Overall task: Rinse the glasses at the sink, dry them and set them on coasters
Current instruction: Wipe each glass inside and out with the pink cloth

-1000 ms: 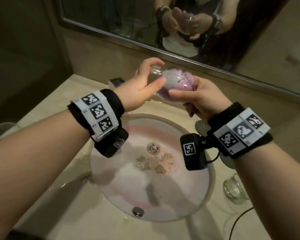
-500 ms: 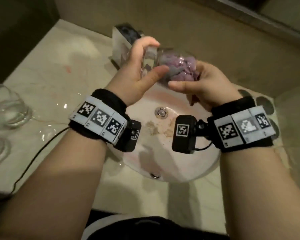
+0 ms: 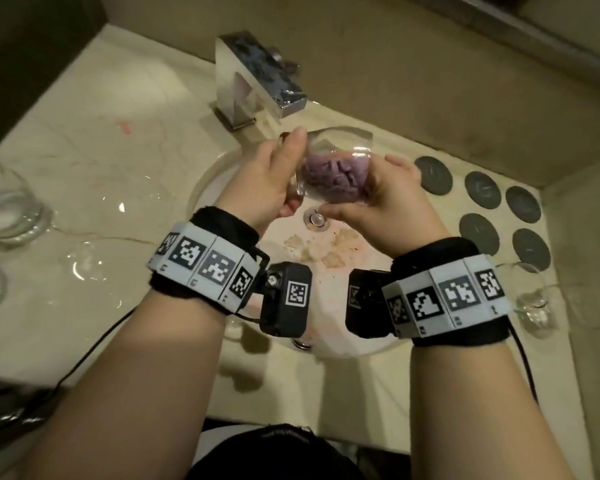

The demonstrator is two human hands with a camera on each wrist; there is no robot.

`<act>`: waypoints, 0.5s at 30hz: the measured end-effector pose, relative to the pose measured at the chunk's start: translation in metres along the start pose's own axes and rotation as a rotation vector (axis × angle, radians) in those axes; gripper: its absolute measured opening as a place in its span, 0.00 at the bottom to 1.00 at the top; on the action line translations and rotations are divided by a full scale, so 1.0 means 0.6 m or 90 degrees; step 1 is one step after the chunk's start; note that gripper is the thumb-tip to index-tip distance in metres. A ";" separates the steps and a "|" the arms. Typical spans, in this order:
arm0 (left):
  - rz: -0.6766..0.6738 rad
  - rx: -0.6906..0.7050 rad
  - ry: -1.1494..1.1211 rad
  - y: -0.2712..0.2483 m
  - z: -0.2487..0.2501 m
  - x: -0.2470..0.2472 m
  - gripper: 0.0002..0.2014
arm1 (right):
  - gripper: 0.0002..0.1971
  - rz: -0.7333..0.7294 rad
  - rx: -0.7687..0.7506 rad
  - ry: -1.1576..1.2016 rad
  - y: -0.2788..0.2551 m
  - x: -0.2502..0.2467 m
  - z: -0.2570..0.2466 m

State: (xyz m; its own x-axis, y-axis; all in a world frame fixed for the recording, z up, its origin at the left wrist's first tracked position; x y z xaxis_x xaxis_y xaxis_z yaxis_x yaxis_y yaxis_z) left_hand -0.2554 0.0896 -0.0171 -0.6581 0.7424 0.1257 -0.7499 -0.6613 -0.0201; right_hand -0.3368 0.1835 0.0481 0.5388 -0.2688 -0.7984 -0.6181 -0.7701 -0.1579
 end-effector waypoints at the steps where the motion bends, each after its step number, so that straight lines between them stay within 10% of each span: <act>1: 0.002 0.041 0.048 -0.005 0.011 -0.001 0.30 | 0.20 -0.039 0.034 0.067 0.000 -0.002 0.003; 8: -0.074 0.199 0.084 -0.024 0.070 0.025 0.17 | 0.21 -0.118 0.076 0.400 -0.017 -0.018 0.038; 15: 0.044 -0.049 -0.008 -0.026 0.012 0.049 0.38 | 0.19 0.057 -0.126 -0.045 -0.019 -0.040 0.028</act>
State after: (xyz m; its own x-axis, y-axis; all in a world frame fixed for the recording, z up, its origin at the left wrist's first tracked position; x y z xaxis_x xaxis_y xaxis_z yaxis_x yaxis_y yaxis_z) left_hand -0.2627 0.1211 -0.0056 -0.7073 0.6940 0.1346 -0.7066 -0.6997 -0.1058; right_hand -0.3522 0.2082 0.0593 0.4406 -0.3051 -0.8443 -0.5332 -0.8456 0.0273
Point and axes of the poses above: each hand's wrist, its own y-axis towards the middle knuckle, its own x-axis out of the palm, z = x × y, the point moved 7 cm from there along y, towards the middle knuckle, and after that the axes turned 13 degrees about x, right-handed, at the moved point
